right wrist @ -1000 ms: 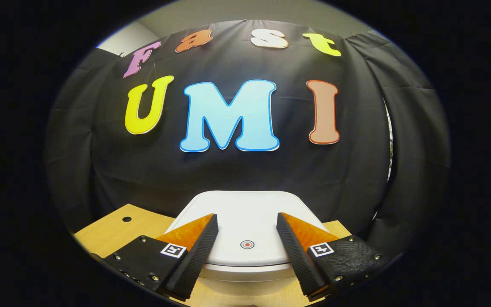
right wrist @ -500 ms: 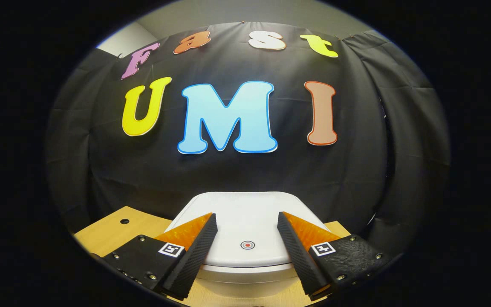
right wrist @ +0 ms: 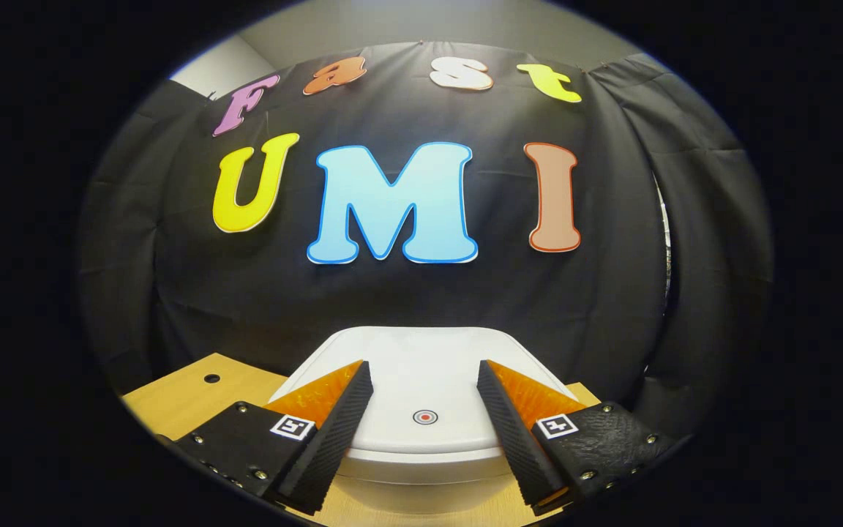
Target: Press the lid of the desktop garbage bin to open it, pick up the crumpled paper on the desktop and throw it into the bin, then pick up the pop can on the desktop and drop it into the bin, and finally close the garbage bin lid.
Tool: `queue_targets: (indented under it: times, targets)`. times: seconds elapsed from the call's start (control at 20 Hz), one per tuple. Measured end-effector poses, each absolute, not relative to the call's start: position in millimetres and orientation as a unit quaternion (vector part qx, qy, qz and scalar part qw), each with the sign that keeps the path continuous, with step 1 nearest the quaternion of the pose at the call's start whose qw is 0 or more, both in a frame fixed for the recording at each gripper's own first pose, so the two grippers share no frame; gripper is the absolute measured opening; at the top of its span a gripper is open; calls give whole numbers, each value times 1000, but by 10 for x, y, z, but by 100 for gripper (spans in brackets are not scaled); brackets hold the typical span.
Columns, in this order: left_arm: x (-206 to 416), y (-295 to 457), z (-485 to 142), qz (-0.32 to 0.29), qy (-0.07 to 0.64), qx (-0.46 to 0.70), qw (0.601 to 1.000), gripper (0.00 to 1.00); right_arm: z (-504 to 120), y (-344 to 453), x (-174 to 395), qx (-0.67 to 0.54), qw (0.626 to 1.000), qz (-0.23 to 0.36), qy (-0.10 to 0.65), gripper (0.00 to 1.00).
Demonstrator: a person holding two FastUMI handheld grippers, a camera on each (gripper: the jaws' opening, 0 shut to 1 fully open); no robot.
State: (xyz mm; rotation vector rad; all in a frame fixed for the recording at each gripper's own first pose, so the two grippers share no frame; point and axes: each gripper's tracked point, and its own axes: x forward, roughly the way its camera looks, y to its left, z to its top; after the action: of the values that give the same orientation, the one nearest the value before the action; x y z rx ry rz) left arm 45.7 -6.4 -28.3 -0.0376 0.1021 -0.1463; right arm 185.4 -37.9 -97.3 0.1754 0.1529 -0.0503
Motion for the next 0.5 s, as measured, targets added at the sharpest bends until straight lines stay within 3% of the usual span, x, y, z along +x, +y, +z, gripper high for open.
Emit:
queue_targets:
  times: [0.5]
  targets:
    - [315,-77,-107,-57,33,-30,997,94,-928,-377,1870,84,994,-33,67,94]
